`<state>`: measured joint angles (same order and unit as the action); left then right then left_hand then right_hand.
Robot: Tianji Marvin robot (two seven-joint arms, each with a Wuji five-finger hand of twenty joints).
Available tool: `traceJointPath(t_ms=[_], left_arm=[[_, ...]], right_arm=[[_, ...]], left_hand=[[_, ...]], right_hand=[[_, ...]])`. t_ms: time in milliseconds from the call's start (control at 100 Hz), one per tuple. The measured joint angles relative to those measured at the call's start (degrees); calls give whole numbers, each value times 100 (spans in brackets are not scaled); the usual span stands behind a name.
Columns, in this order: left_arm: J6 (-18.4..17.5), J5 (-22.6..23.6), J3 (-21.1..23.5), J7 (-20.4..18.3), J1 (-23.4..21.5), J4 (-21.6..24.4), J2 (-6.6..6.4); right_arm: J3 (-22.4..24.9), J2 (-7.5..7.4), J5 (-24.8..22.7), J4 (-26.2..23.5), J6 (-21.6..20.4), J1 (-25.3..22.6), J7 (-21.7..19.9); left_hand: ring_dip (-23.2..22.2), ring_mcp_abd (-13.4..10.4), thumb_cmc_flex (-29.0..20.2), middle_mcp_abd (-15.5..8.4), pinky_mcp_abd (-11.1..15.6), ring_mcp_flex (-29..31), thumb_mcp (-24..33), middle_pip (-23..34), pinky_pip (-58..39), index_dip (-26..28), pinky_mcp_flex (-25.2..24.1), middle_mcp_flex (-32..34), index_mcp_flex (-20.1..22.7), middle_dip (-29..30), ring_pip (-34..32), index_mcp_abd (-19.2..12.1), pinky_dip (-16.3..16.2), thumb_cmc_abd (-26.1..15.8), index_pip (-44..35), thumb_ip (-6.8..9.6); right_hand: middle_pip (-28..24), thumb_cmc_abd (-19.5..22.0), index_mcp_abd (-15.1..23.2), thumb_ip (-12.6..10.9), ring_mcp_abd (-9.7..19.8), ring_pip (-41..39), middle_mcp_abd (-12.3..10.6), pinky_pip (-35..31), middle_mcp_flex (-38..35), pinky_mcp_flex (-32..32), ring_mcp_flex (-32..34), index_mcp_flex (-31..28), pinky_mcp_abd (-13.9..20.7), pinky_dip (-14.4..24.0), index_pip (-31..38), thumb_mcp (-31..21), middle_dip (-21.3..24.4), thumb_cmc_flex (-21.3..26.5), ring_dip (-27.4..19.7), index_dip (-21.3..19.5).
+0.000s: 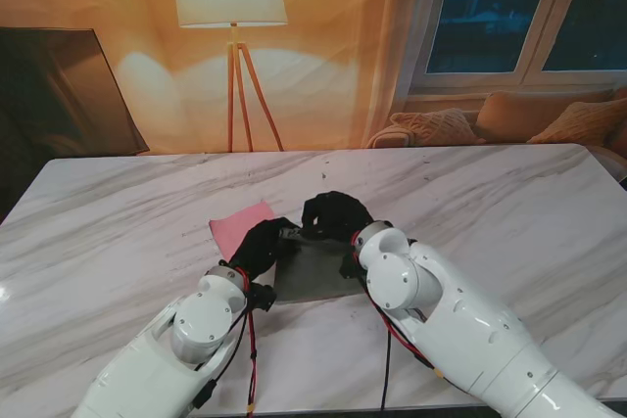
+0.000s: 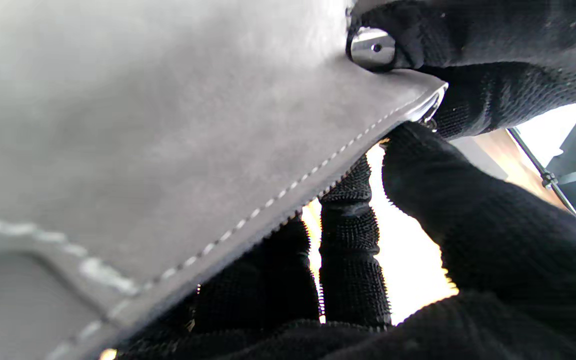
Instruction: Collect documents into a storage pouch
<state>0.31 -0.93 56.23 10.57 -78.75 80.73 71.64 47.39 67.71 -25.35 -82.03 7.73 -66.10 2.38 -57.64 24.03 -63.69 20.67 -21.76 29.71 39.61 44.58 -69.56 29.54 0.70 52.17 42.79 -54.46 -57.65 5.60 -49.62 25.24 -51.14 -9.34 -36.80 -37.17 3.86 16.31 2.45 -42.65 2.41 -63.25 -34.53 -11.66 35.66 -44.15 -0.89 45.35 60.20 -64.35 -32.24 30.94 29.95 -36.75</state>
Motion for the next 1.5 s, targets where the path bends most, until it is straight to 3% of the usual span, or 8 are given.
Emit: traceJointPath(t_ms=[160, 270, 420, 570, 740, 850, 1100, 1500], left_arm=[[-66, 53, -7, 15, 14, -37, 0], [-156, 197, -10, 36, 21, -57, -4], [-184, 289, -4, 42, 25, -57, -13], [-219, 287, -3, 76, 21, -56, -14], [-242, 276, -9, 87, 20, -46, -14], [-233, 266, -5, 44, 20, -26, -15], [-91, 219, -17, 53, 20, -15, -13], [-72, 165, -31, 89, 57, -57, 6]], right_arm=[[18, -14, 18, -30, 63, 1, -126], [44, -33, 149, -68, 164, 1, -317], [81, -149, 277, -194, 208, 35, -1066], [1, -318, 102, -286, 196, 159, -1448], [20, -355, 108, -361, 182, 125, -1311], [46, -319, 99, -368, 165, 18, -979], [161, -169, 288, -459, 271, -228, -574], [309, -111, 155, -579, 270, -365, -259]], left_hand=[[14, 0, 59, -4, 2, 0, 62, -51, 0, -40, -10, 0, -4, -4, 56, 43, 63, 0, 15, 3], [63, 0, 80, -51, 23, -59, 68, -113, 8, -43, -65, 0, -4, -4, 125, 43, 126, 0, 15, 2], [67, 0, 89, -55, 24, -59, 69, -228, 9, -46, -68, 0, -4, -18, 135, 39, 132, 6, 15, 2], [68, 0, 104, -55, 25, -59, 97, -242, 9, -46, -68, 0, -4, -29, 137, 37, 136, 11, 15, 2], [68, 0, 165, -56, 25, -59, 161, -242, 9, -26, -68, 4, 45, -74, 138, -89, 138, 71, -60, 3], [69, 0, 168, -57, 25, -59, 162, -242, 9, -33, -68, 4, 28, -93, 135, -137, 138, 73, -73, 2], [69, 0, 238, -59, 26, -59, 227, -245, 9, -35, -68, 4, 18, -94, 131, -56, 138, 196, -73, 2], [14, 0, 261, -66, 26, -59, 229, -181, -4, 4, -68, 4, -2, -115, 40, -10, 138, 191, -73, -1]], right_hand=[[23, -5, -21, -2, -6, -51, 17, -65, 5, -8, 1, 472, 0, 0, -454, 0, 0, -55, 0, -21], [94, 71, -254, -581, -15, -53, 93, -71, 302, 77, -78, 1010, 0, -23, -2016, -3, -5, -609, 0, -227], [310, 65, -448, -666, -36, 85, 105, 20, 544, 216, -184, 1485, 0, -44, -3111, 248, 10, -908, 0, 86], [717, 65, -578, -666, -91, 252, 160, 209, 680, 321, -422, 1209, -42, -44, -3268, 403, 122, -1037, 0, 265], [723, 58, -597, -666, -91, 324, 208, 232, 607, 286, -439, 321, -50, -44, -2811, 410, 134, -999, 10, 40], [541, -107, -583, -178, -91, 269, 208, 249, 355, 179, -342, 309, -54, -23, -1434, 384, 125, -661, 11, -88], [230, -160, -598, -125, -92, 1, 199, 70, 226, 74, -212, 185, -55, -22, 47, 275, 74, -476, 13, -254], [-204, 400, -210, -40, -300, -1050, 303, -1066, -1195, -835, 1157, 179, -179, -16, 4, 334, -176, 532, 224, -184]])
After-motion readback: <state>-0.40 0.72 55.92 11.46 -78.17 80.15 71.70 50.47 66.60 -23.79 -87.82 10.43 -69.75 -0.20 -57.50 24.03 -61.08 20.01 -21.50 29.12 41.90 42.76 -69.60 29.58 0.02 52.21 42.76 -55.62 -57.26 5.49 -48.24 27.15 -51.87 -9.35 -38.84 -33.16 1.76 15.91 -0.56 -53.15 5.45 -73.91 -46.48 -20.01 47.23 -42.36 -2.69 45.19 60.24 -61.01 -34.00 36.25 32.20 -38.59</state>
